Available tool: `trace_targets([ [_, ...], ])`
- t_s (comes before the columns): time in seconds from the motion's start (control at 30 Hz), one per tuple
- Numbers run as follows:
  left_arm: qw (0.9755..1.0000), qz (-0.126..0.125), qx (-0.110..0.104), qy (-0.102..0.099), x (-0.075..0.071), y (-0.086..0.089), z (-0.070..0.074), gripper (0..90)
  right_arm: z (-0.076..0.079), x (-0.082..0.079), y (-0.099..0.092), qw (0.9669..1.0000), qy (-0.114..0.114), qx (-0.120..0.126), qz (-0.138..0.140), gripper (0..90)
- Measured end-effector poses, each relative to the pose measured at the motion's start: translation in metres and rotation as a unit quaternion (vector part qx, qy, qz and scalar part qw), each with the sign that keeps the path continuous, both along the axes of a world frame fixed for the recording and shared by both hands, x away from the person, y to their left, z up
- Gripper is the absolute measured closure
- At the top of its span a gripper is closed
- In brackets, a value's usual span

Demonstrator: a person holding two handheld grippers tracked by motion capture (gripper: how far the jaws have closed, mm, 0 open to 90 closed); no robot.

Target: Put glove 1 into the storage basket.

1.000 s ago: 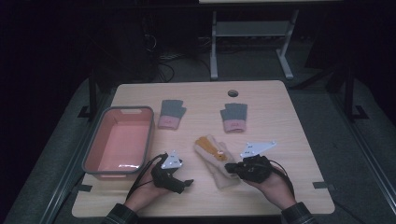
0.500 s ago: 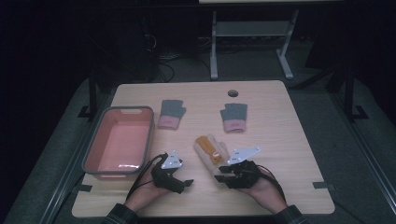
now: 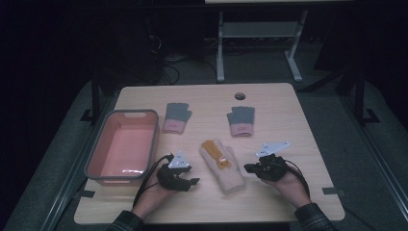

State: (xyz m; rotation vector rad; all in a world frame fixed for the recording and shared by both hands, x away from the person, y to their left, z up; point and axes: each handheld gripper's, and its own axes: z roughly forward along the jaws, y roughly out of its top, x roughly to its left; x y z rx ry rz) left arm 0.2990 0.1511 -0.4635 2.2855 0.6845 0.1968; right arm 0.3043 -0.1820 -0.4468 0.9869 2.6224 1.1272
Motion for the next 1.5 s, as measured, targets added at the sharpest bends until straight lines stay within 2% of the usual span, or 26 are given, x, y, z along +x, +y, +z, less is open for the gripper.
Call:
trace_targets([
  [0.1, 0.9999, -0.007, 0.009, 0.003, 0.002, -0.009, 0.006, 68.0, -0.006, 0.004, 0.004, 0.9998, 0.011, -0.008, 0.014, 90.0],
  [0.17, 0.9998, -0.01, 0.015, 0.004, 0.001, -0.016, 0.009, 79.0, -0.008, 0.004, 0.008, 0.9996, 0.01, -0.01, 0.024, 90.0],
  [0.27, 0.9998, -0.014, 0.014, 0.009, 0.005, -0.023, 0.011, 89.3, -0.009, 0.003, 0.012, 0.9993, 0.018, -0.013, 0.031, 90.0],
  [0.4, 0.9996, -0.017, 0.015, 0.018, 0.011, -0.033, 0.009, 89.4, -0.012, 0.002, 0.015, 0.9988, 0.023, -0.018, 0.039, 90.0],
  [0.5, 0.9995, -0.018, 0.019, 0.015, 0.014, -0.04, 0.007, 89.4, -0.012, 0.003, 0.014, 0.9987, 0.022, -0.017, 0.043, 90.0],
  [0.6, 0.9992, -0.025, 0.027, 0.015, 0.014, -0.046, 0.005, 89.4, -0.012, 0.003, 0.016, 0.9985, 0.029, -0.012, 0.044, 90.0],
  [0.67, 0.9993, -0.023, 0.023, 0.02, 0.015, -0.048, 0.003, 89.3, -0.012, 0.001, 0.018, 0.9981, 0.033, -0.007, 0.052, 90.0],
  [0.77, 0.9992, -0.023, 0.022, 0.022, 0.016, -0.048, 0.003, 89.2, -0.012, -0.002, 0.027, 0.9969, 0.034, -0.013, 0.07, 90.0],
  [1.03, 0.999, -0.026, 0.025, 0.025, 0.022, -0.042, 0.004, 88.7, -0.015, -0.009, 0.045, 0.9943, 0.038, -0.007, 0.099, 90.0],
  [1.17, 0.9992, -0.017, 0.006, 0.035, 0.027, -0.04, 0.004, 88.8, -0.016, -0.012, 0.057, 0.9925, 0.044, 0.0, 0.114, 90.0],
  [1.33, 0.9992, -0.013, 0.003, 0.037, 0.031, -0.038, 0.006, 89.2, -0.017, -0.017, 0.071, 0.99, 0.041, 0.001, 0.135, 90.0],
  [1.37, 0.9992, -0.008, -0.003, 0.038, 0.031, -0.039, 0.006, 89.2, -0.017, -0.018, 0.074, 0.9897, 0.044, 0.004, 0.136, 90.0],
  [1.4, 0.9993, -0.012, 0.002, 0.036, 0.032, -0.038, 0.007, 89.2, -0.017, -0.019, 0.076, 0.9895, 0.042, 0.005, 0.138, 90.0],
  [1.47, 0.9993, -0.011, 0.0, 0.036, 0.033, -0.038, 0.008, 89.3, -0.018, -0.021, 0.083, 0.9887, 0.037, 0.002, 0.145, 90.0],
  [1.5, 0.9993, -0.006, -0.007, 0.037, 0.034, -0.037, 0.008, 89.3, -0.018, -0.022, 0.086, 0.9883, 0.036, 0.002, 0.148, 90.0],
])
